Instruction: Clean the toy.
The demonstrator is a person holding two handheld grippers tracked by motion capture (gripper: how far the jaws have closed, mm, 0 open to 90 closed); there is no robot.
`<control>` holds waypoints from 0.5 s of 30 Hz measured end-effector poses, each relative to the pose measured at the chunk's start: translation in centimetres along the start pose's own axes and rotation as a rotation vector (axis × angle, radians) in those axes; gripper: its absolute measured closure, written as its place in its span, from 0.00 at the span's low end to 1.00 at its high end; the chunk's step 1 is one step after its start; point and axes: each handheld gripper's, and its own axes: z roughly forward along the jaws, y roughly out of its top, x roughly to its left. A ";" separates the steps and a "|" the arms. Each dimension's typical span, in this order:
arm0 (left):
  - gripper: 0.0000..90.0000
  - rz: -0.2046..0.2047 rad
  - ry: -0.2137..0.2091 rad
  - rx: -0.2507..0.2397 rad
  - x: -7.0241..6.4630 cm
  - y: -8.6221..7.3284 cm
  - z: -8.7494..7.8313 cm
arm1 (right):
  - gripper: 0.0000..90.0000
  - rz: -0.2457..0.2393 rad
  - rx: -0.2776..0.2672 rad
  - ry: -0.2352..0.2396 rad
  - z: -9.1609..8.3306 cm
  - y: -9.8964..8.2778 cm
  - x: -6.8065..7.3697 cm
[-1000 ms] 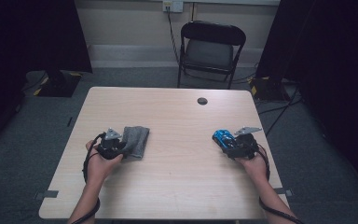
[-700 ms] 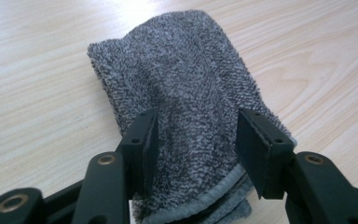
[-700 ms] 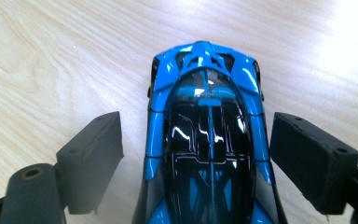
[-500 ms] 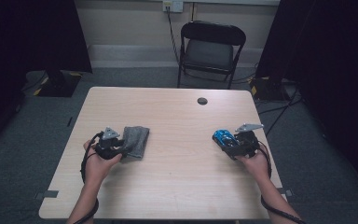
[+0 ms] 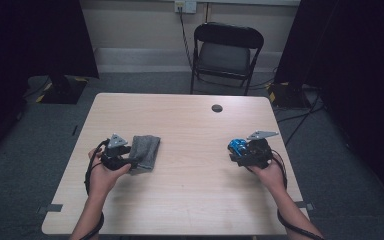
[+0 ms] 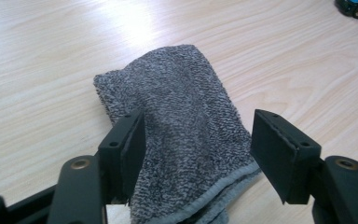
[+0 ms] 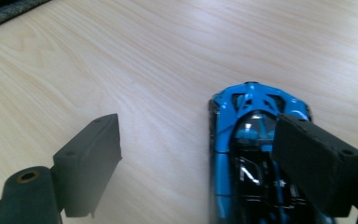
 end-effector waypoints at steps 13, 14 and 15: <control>0.30 -0.007 -0.020 -0.005 -0.5 0.7 -0.4 | 0.19 -0.025 0.010 0.056 0.6 0.3 1.7; 0.30 -0.003 -0.020 -0.007 -0.6 0.8 -0.4 | 0.18 -0.029 0.014 0.043 0.7 0.4 1.8; 0.29 -0.003 -0.023 -0.006 -0.7 0.9 -0.4 | 0.18 -0.036 0.009 0.037 0.7 0.4 2.0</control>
